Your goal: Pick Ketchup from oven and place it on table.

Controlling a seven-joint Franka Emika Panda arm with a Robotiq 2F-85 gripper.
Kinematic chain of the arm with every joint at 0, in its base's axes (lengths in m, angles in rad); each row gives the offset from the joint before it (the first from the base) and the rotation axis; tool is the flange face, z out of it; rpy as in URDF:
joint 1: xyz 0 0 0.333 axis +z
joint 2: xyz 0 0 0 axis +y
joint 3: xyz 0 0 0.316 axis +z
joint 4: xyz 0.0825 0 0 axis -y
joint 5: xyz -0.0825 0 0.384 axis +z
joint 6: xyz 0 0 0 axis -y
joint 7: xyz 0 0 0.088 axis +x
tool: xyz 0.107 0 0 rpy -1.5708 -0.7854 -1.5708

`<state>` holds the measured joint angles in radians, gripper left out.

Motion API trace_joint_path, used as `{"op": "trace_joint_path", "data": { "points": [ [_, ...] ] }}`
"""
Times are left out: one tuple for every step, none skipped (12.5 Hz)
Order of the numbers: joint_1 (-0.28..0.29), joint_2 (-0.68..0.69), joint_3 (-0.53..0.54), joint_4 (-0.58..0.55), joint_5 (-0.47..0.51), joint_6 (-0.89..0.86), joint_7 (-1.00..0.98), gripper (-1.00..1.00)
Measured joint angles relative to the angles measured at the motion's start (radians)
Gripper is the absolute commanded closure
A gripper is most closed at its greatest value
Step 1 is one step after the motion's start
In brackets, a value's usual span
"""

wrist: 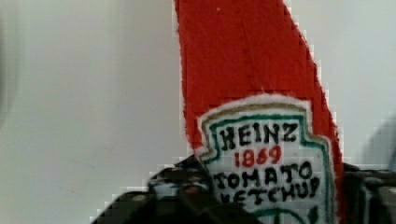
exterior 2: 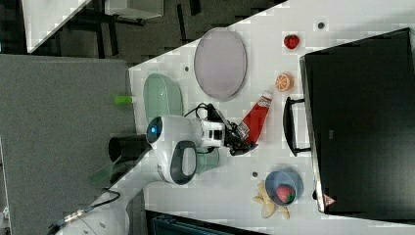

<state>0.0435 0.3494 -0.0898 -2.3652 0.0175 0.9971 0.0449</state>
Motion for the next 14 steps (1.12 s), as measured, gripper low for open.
{"op": "trace_joint_path", "data": {
  "points": [
    [0.002, 0.007, 0.002, -0.021, 0.003, 0.041, -0.002, -1.00],
    [0.004, 0.008, -0.002, -0.033, -0.006, 0.046, -0.001, -1.00],
    [0.002, 0.003, -0.004, -0.039, -0.009, 0.051, -0.001, -1.00],
    [0.000, -0.013, -0.002, -0.041, -0.008, 0.041, -0.001, -1.00],
    [0.005, -0.040, -0.002, -0.039, -0.008, 0.023, 0.000, -1.00],
    [0.005, -0.076, 0.007, -0.037, 0.002, 0.002, 0.000, -1.00],
    [-0.001, -0.113, 0.021, -0.021, 0.009, -0.029, 0.000, -1.00],
    [0.002, -0.158, 0.022, 0.000, 0.007, -0.069, -0.001, -1.00],
    [0.005, -0.208, 0.020, 0.023, -0.003, -0.105, -0.001, -1.00],
    [0.007, -0.259, 0.017, 0.059, -0.010, -0.168, 0.000, -1.00],
    [0.015, -0.312, 0.006, 0.102, -0.007, -0.267, 0.000, -1.00],
    [0.016, -0.369, 0.000, 0.148, -0.003, -0.366, 0.000, -1.00],
    [0.006, -0.420, 0.007, 0.201, -0.004, -0.433, 0.000, -1.00],
    [0.005, -0.457, 0.006, 0.262, -0.006, -0.496, 0.000, -1.00]
  ]
}}
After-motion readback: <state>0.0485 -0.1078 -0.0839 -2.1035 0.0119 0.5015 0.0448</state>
